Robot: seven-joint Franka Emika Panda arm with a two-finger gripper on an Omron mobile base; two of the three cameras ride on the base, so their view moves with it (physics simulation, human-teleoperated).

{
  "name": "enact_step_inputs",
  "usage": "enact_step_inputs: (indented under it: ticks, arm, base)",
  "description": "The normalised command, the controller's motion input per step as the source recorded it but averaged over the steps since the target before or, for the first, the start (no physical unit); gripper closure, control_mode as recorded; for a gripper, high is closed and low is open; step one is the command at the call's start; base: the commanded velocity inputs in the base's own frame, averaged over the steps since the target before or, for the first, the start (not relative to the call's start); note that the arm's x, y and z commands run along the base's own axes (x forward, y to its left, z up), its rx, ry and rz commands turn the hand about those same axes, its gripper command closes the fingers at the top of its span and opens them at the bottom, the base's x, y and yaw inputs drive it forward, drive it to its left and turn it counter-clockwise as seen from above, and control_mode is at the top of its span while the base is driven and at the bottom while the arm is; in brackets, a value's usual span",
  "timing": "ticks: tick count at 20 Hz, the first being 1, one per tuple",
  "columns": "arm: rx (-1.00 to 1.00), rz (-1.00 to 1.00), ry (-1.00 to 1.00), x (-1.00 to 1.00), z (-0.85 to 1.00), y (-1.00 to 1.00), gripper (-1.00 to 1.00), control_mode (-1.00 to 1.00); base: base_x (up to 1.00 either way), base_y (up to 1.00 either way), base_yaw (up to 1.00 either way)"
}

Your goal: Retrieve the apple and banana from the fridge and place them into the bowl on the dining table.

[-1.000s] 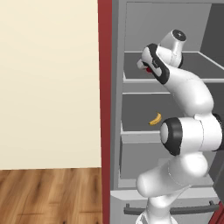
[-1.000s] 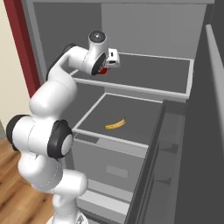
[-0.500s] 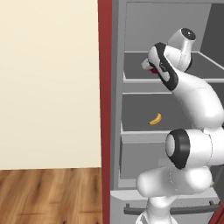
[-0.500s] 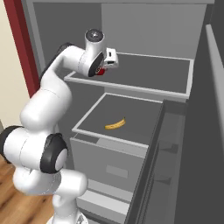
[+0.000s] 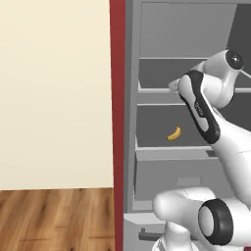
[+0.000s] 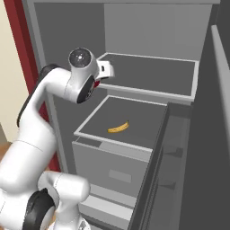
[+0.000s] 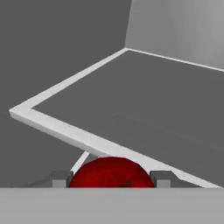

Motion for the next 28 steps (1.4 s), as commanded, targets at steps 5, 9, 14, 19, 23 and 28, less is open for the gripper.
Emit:
enact_step_inputs:
  ticks: [5, 9, 14, 19, 23, 28]
  arm:
    - [-0.01, 0.00, -0.04, -0.38, 0.00, 0.00, 1.00, 1.00]
    - [0.00, 0.00, 0.00, 0.00, 0.00, 0.00, 1.00, 1.00]
    - [0.00, 0.00, 0.00, 0.00, 0.00, 0.00, 1.00, 1.00]
    - [0.00, 0.00, 0.00, 0.00, 0.00, 0.00, 1.00, 1.00]
    - [0.00, 0.00, 0.00, 0.00, 0.00, 0.00, 1.00, 1.00]
    - [0.00, 0.00, 0.00, 0.00, 0.00, 0.00, 1.00, 1.00]
  base:
    - [-0.56, 0.08, 0.00]
    - [-0.84, 0.25, 0.00]
    - [-0.53, 0.48, -0.02]
    - [-0.15, 0.73, -0.15]
    - [-0.10, 0.57, -0.28]
    - [-0.27, 0.18, -0.37]
